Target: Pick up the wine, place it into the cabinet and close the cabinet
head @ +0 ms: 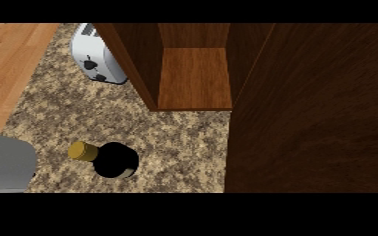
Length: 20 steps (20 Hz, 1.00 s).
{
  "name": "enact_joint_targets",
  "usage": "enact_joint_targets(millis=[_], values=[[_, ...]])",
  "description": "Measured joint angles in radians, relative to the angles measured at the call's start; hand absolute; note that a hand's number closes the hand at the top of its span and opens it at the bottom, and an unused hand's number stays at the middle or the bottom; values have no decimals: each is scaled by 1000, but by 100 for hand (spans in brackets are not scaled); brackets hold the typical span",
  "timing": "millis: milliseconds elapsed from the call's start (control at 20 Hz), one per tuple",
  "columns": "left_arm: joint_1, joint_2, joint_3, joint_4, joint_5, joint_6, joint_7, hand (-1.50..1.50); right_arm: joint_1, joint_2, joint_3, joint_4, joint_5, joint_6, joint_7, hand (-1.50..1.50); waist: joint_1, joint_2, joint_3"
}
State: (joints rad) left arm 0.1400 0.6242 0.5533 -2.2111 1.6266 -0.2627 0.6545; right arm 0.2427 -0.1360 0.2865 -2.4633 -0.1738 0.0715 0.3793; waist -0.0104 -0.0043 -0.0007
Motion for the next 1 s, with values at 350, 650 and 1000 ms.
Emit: enact_joint_targets(millis=[350,650,1000], values=[[-13,-49,-28,67,-133,-56,-10,-150,7,3,-2,-27,6,-10,0,-150,-6,2,0],[-65,-96,-105,159,-291,-126,-30,-150,-12,0,-19,-36,11,-13,27,-150,-8,4,0],[-100,-196,-207,277,-497,-246,-84,-150,4,8,-49,-30,12,21,-6,-150,-8,4,1]])
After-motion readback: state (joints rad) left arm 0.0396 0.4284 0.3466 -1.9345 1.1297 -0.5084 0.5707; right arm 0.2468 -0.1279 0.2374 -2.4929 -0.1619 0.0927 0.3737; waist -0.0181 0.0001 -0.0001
